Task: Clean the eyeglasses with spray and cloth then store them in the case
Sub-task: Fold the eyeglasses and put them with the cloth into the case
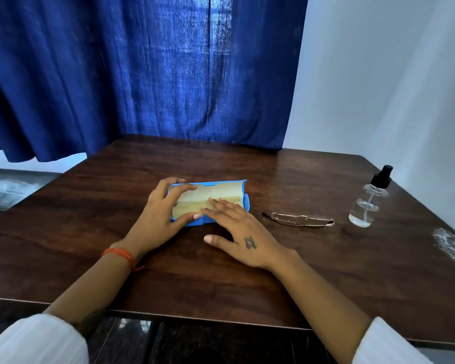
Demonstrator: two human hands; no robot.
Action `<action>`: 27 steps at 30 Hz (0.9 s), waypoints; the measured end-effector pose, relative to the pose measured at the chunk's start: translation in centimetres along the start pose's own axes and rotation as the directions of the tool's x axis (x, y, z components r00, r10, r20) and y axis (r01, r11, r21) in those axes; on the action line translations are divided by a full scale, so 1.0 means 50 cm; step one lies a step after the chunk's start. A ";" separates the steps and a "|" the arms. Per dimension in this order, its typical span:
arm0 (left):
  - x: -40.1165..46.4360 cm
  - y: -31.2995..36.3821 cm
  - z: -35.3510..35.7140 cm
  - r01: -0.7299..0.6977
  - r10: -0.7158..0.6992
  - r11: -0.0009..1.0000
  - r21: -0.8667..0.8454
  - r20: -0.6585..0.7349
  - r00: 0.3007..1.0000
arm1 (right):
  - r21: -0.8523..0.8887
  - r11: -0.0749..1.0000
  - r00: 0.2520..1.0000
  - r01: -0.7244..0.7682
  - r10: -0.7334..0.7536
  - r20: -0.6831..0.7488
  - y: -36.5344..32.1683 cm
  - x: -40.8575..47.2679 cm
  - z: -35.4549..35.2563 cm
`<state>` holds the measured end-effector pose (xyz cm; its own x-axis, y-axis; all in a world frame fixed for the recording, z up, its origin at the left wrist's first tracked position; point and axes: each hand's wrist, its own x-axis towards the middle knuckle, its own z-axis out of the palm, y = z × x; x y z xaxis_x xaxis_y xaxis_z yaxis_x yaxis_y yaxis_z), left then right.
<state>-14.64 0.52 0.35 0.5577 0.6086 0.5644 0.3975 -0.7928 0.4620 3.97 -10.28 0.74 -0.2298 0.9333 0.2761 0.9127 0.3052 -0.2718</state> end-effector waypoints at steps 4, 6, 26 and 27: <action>-0.004 0.006 0.000 0.001 -0.001 1.000 0.006 -0.048 0.999 | -0.005 0.996 0.943 -0.094 0.088 -0.322 0.013 -0.059 -0.028; -0.005 0.010 0.000 0.000 0.001 1.000 0.012 -0.071 0.997 | -0.069 0.979 0.868 -0.190 0.134 -0.478 0.036 -0.104 -0.043; -0.002 -0.002 0.002 0.054 -0.053 0.998 0.036 -0.044 0.998 | -0.512 0.724 0.876 -0.463 0.288 -0.387 0.143 -0.153 -0.092; -0.002 -0.002 0.002 0.051 -0.049 0.998 0.038 -0.047 0.998 | -0.518 0.727 0.881 -0.450 0.268 -0.390 0.143 -0.153 -0.095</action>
<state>-14.67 0.55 0.19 0.5029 0.6478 0.5722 0.4532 -0.7614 0.4636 13.85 -16.13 1.05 0.1738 0.8301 0.5298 0.9421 -0.2968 0.1560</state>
